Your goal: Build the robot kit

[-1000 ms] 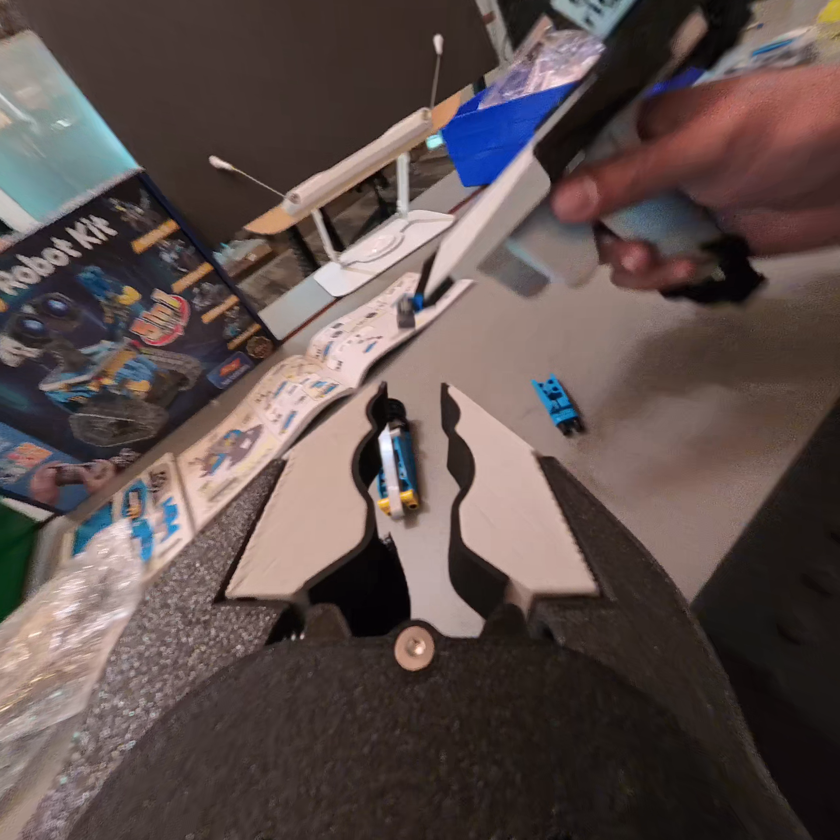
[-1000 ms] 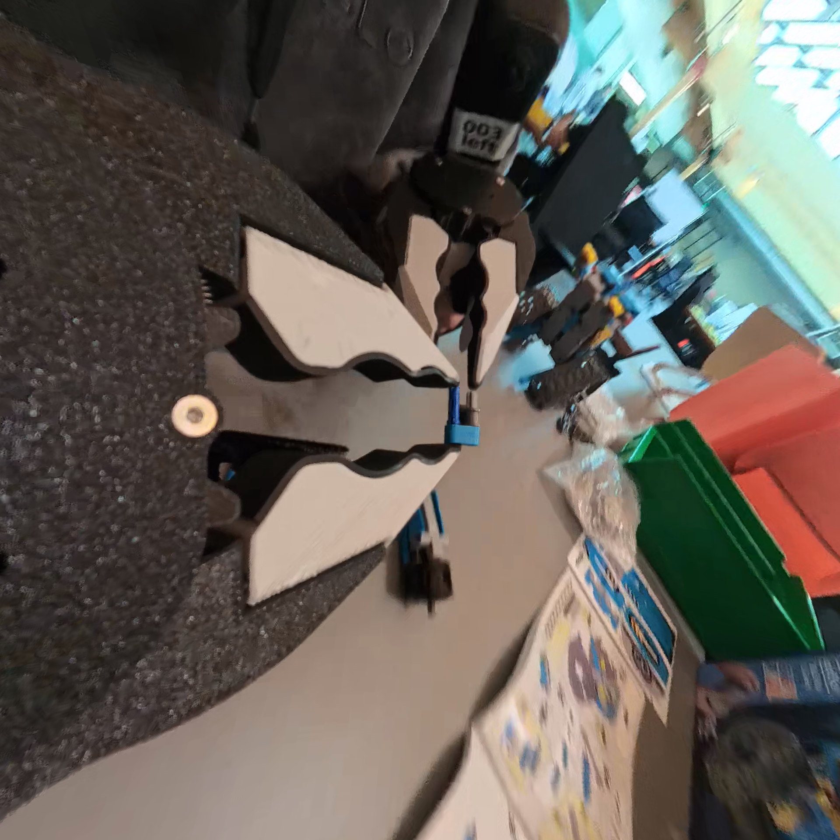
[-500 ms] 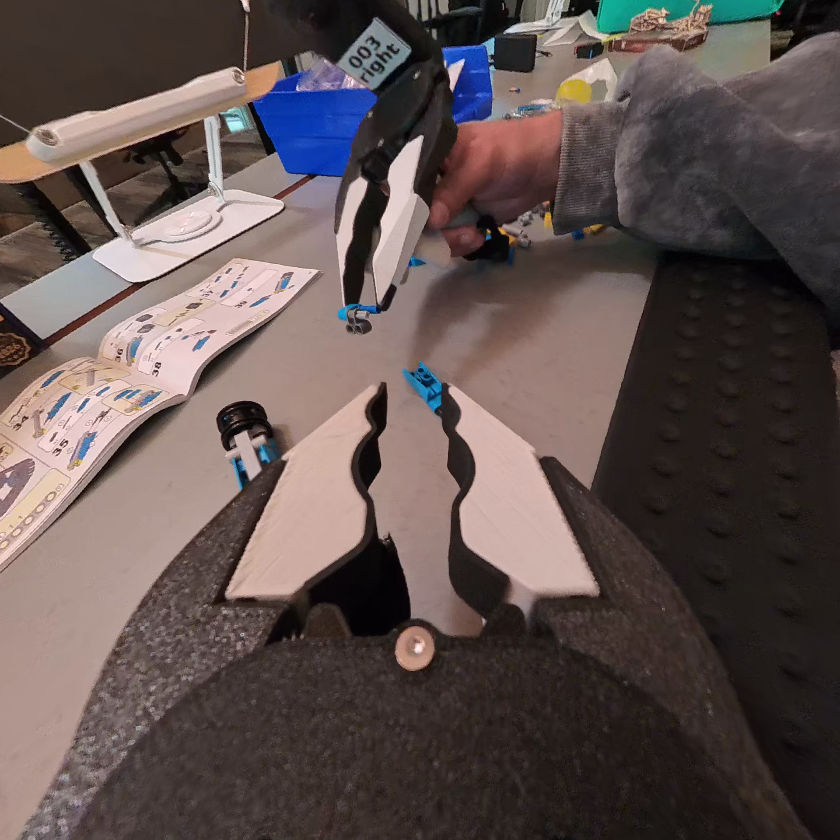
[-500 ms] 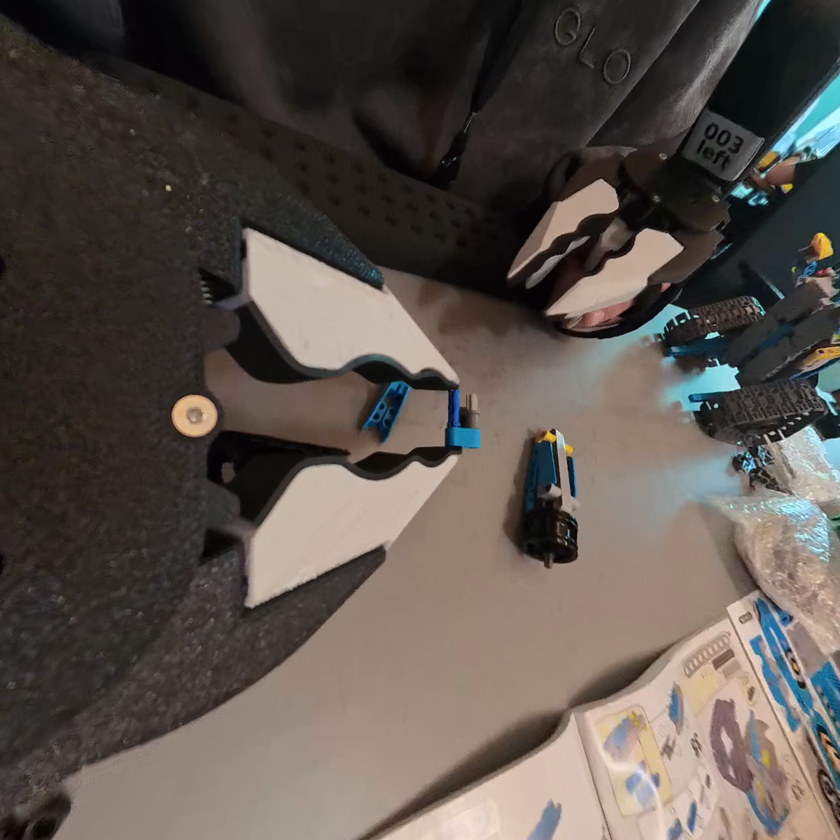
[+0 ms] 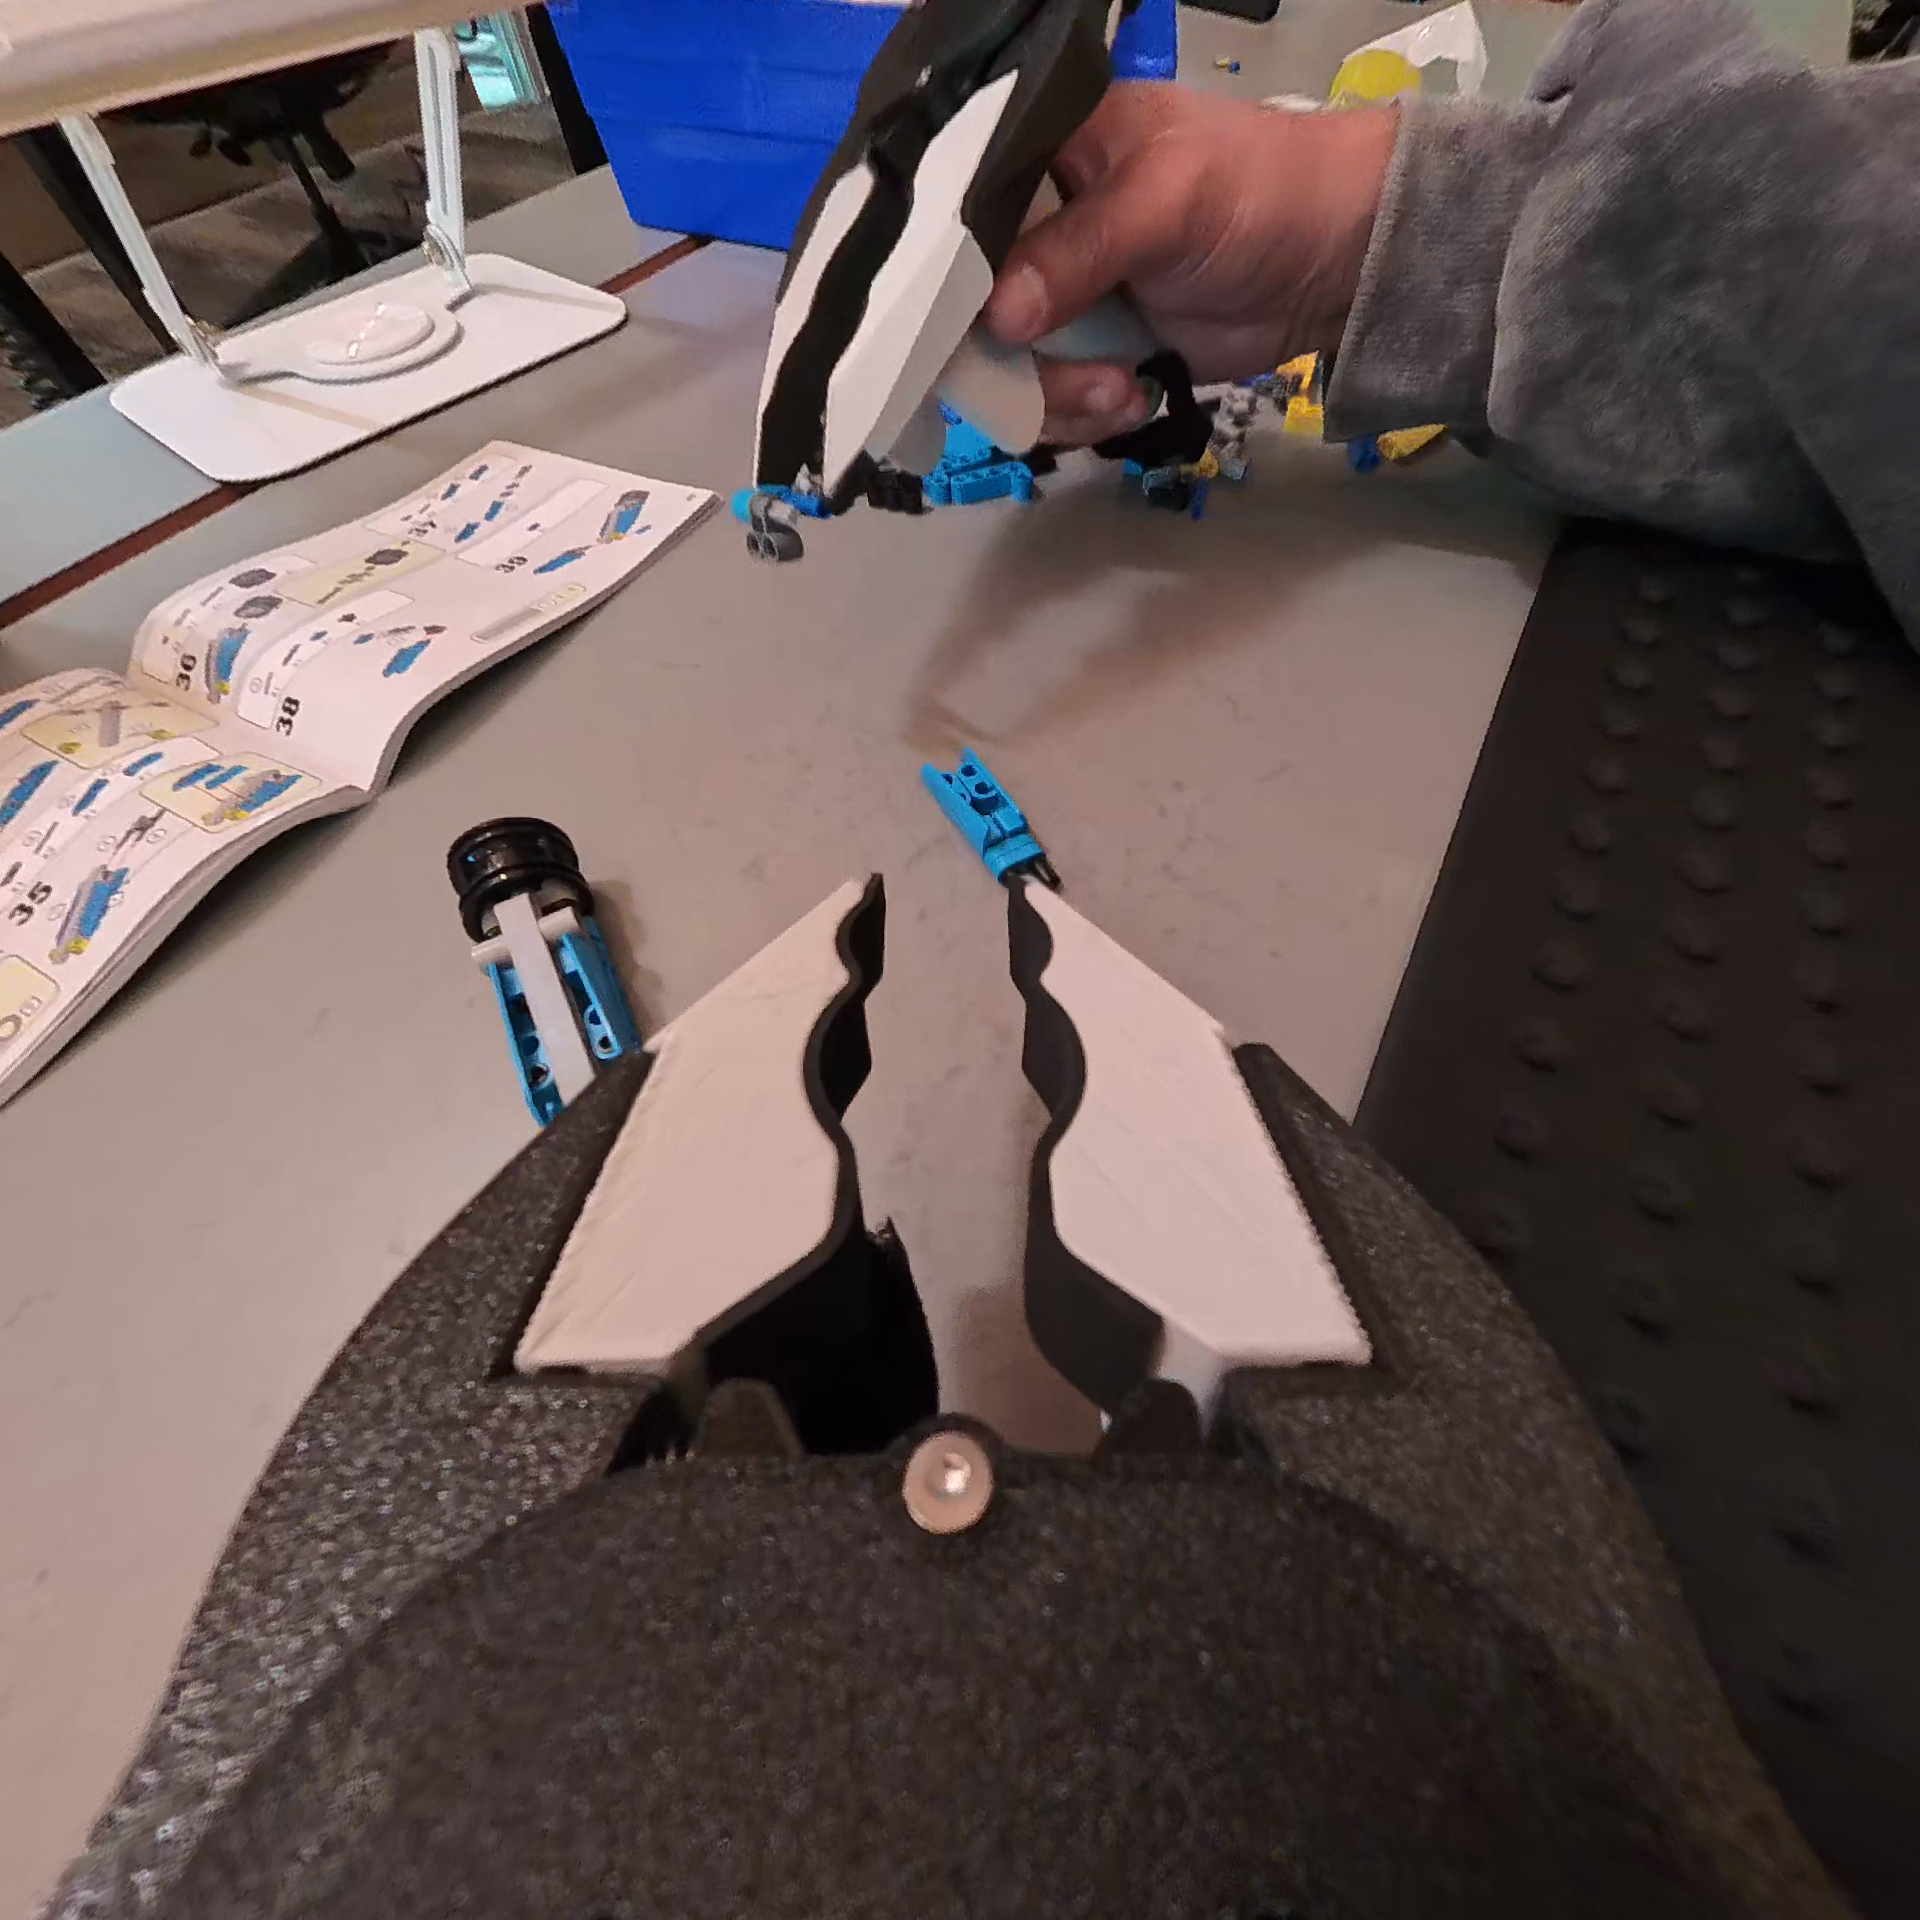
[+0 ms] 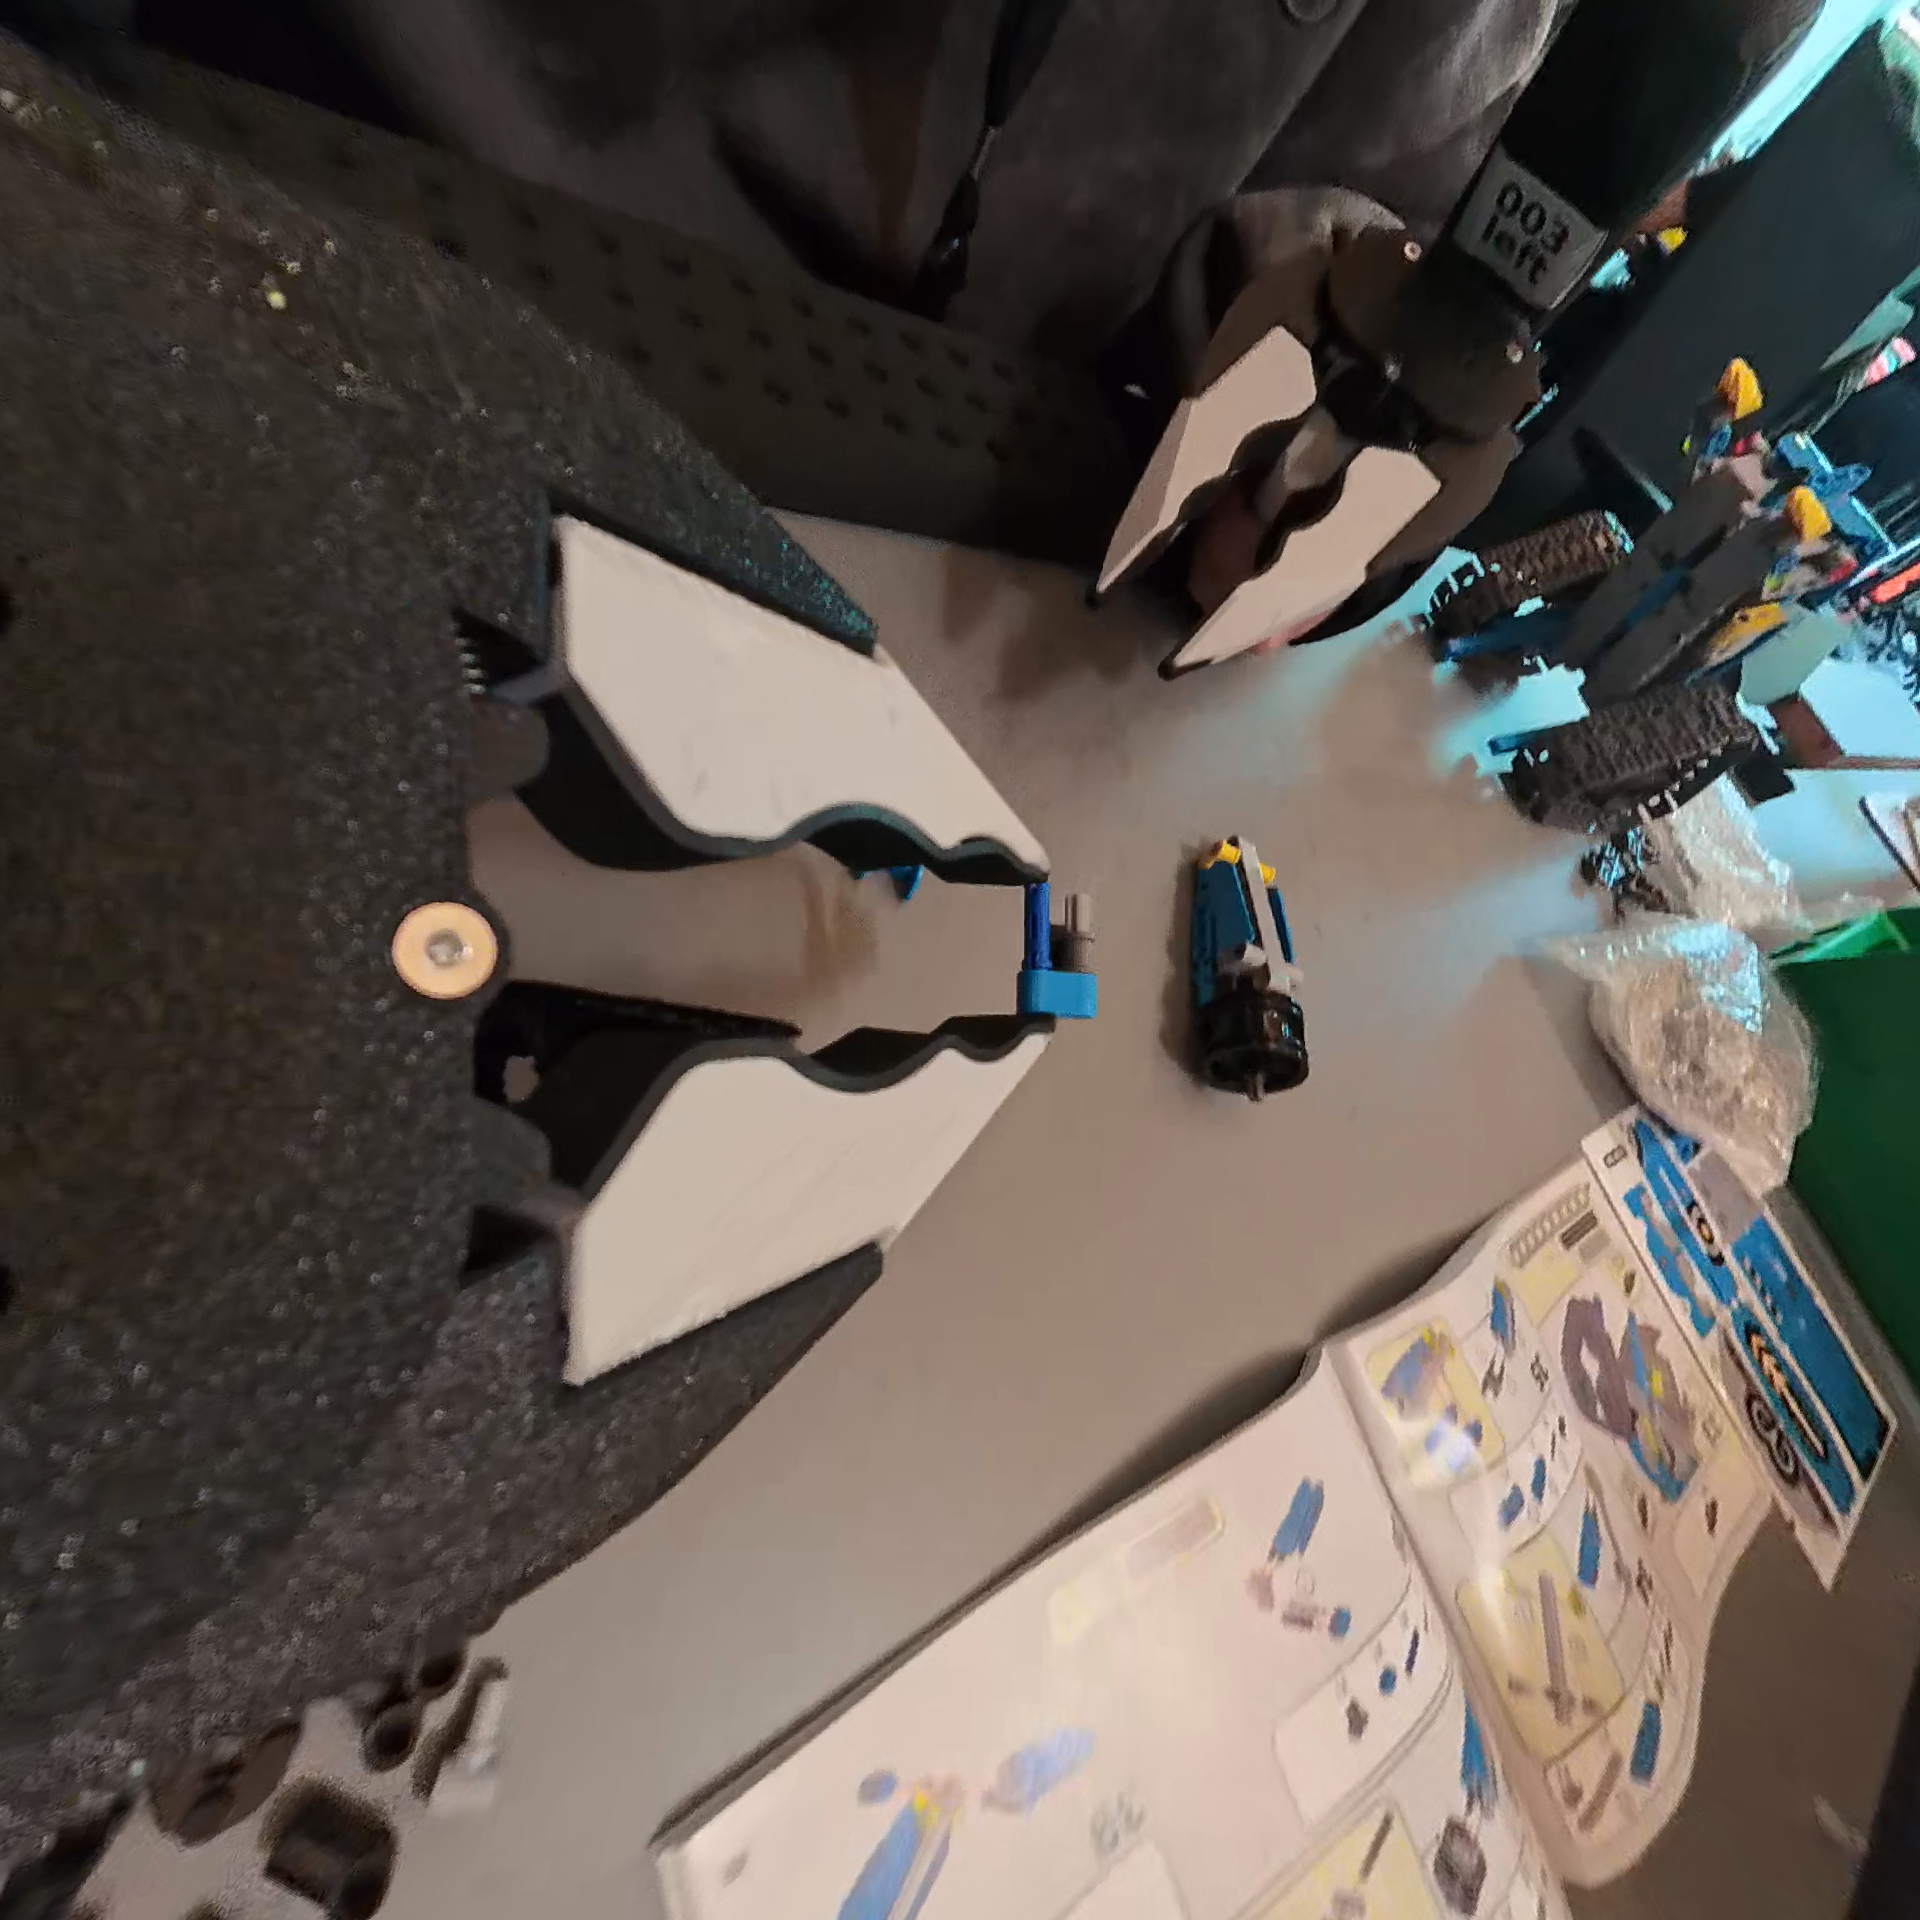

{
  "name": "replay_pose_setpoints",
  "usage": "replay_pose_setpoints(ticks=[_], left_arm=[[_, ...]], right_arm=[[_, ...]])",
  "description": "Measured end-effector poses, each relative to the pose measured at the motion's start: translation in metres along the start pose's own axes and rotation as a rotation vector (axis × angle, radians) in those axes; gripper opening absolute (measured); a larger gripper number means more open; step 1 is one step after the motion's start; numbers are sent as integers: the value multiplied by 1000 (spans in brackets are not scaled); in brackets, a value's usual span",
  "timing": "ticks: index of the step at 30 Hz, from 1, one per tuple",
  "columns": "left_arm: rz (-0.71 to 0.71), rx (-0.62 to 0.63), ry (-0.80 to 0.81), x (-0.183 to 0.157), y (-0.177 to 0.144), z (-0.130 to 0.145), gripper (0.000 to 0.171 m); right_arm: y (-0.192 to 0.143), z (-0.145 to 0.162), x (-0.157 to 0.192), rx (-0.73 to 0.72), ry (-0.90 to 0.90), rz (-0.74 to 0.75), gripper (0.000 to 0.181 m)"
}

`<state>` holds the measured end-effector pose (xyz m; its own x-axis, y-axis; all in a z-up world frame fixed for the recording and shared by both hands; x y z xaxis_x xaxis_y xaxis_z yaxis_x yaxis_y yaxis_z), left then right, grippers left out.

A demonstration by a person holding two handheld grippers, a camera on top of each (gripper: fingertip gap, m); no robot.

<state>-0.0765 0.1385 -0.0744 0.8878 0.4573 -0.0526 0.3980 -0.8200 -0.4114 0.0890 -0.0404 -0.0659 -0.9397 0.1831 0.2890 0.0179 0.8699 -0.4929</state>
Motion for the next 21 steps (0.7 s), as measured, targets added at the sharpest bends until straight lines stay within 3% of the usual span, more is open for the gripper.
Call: replay_pose_setpoints(ticks=[7, 11, 18, 21], left_arm=[[-5, 169, -15, 1, 22, 9, 23], [9, 147, -65, 5, 34, 2, 24], [5, 260, -127, 14, 63, 1, 55], [-11, 276, -96, 11, 69, 0, 45]], right_arm=[[1, 1, -10, 41, 3, 112, 25], [0, 1, -10, 34, -11, 129, 25], [-8, -12, -13, -83, 39, 242, 25], [-8, -12, -9, -99, 59, 211, 25]])
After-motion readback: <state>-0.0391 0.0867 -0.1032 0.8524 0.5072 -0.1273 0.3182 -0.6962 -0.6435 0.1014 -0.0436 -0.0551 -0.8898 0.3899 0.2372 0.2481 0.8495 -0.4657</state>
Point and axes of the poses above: each gripper's, where its closed fingertips meet, y out along the fingers, z out of its underside, x = y × z across the jaws, the point moved 8 cm from there along -y, back along the fingers, and after that the axes turned 13 degrees about z, right-handed, at the moved point
